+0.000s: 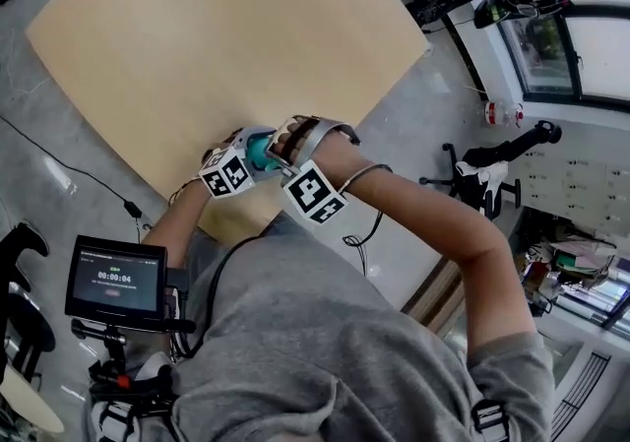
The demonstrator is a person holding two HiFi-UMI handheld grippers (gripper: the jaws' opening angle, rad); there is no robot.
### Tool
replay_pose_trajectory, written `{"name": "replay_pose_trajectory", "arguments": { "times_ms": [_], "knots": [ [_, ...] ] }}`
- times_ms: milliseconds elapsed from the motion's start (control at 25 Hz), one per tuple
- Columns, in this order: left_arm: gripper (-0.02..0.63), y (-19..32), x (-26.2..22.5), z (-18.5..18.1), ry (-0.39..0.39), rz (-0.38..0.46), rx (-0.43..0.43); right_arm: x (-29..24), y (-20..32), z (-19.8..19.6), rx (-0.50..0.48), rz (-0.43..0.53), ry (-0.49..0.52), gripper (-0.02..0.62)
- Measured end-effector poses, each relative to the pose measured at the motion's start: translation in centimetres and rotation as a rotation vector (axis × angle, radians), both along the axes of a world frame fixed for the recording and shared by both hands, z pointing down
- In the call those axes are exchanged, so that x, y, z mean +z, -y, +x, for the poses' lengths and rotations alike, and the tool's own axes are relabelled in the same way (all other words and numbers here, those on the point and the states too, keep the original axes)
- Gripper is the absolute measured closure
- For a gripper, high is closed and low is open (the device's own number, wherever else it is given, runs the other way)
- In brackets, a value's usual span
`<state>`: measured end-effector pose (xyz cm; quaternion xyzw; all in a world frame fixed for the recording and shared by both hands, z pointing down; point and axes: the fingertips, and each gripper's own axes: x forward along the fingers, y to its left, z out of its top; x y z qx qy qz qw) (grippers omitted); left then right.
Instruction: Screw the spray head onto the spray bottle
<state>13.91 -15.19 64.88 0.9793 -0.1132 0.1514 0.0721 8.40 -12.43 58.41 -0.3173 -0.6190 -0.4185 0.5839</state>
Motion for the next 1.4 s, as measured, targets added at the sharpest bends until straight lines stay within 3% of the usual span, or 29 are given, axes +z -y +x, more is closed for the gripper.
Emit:
{"name": "replay_pose_trajectory", "arguments": {
  "times_ms": [80, 120, 200, 280, 360, 440, 560, 640, 720, 840, 1000, 1160, 1240, 1280, 1320, 1400],
  "knots": [
    [0.235, 0.2, -0.1, 0.4, 0.003, 0.000, 0.003, 0.3, -0.1, 0.7, -0.176, 0.027, -0.080, 0.468],
    [0.235, 0.4, -0.1, 0.7, 0.002, -0.001, 0.003, 0.4, 0.1, 1.0, -0.181, 0.004, -0.105, 0.468],
    [0.235, 0.8, -0.1, 1.3, -0.005, -0.006, -0.007, 0.5, 0.7, 1.3, -0.018, -0.108, -0.118, 0.468],
    [0.235, 1.3, -0.2, 1.9, -0.016, -0.008, -0.032, 0.4, 1.6, 1.7, 0.294, -0.239, -0.088, 0.468],
    [0.235, 2.0, -0.6, 2.5, -0.033, -0.004, -0.084, 0.3, 2.7, 2.5, 0.669, -0.330, -0.025, 0.468],
    [0.235, 2.9, -1.0, 3.0, -0.050, 0.001, -0.172, 0.0, 3.7, 3.2, 1.071, -0.362, 0.087, 0.466],
    [0.235, 4.0, -1.3, 3.2, -0.053, 0.005, -0.372, -0.6, 4.6, 4.1, 1.611, -0.346, 0.350, 0.468],
    [0.235, 4.4, -1.4, 2.9, -0.041, -0.006, -0.509, -0.8, 4.8, 4.4, 1.858, -0.340, 0.523, 0.466],
    [0.235, 4.6, -1.4, 2.5, -0.032, -0.025, -0.588, -0.9, 4.8, 4.3, 1.970, -0.313, 0.623, 0.466],
    [0.233, 4.2, -1.3, 2.2, -0.042, -0.041, -0.593, -1.0, 4.5, 3.8, 1.917, -0.271, 0.637, 0.466],
    [0.233, 3.6, -1.2, 2.2, -0.052, -0.047, -0.573, -1.0, 3.3, 3.4, 1.861, -0.384, 0.557, 0.432],
    [0.233, 3.3, -1.2, 2.6, -0.060, -0.045, -0.520, -3.8, 2.4, 3.5, 1.673, -0.424, 0.517, 0.380],
    [0.233, 3.1, -1.2, 2.9, -0.068, -0.043, -0.465, -6.8, 2.3, 3.6, 1.486, -0.419, 0.524, 0.380],
    [0.233, 3.0, -1.2, 3.0, -0.072, -0.042, -0.431, -8.4, 2.2, 3.5, 1.346, -0.408, 0.517, 0.380],
    [0.233, 2.9, -1.2, 3.1, -0.077, -0.042, -0.395, -9.7, 1.9, 3.4, 1.166, -0.382, 0.493, 0.380],
    [0.233, 2.6, -1.1, 3.2, -0.084, -0.045, -0.325, -10.5, 1.1, 3.9, 0.701, -0.250, 0.370, 0.380]
  ]
}}
